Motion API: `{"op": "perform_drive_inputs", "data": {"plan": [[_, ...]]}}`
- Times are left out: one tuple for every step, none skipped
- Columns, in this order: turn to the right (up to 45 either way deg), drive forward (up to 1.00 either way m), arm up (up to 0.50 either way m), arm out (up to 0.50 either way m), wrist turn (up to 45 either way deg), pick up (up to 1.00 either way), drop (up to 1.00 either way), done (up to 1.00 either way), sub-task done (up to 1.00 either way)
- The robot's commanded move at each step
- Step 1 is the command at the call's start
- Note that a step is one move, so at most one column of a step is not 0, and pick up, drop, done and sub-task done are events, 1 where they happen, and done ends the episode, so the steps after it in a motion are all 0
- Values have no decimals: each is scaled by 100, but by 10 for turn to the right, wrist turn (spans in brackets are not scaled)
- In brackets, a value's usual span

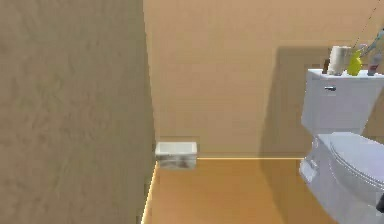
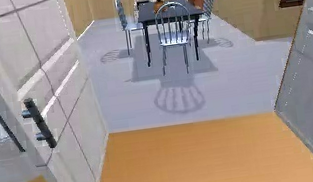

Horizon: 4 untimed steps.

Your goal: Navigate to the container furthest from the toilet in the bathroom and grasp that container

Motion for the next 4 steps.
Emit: {"op": "perform_drive_inputs", "data": {"plan": [[450,0,0,0,0,0,0,0,0],[450,0,0,0,0,0,0,0,0],[0,25,0,0,0,0,0,0,0],[-450,0,0,0,0,0,0,0,0]]}}
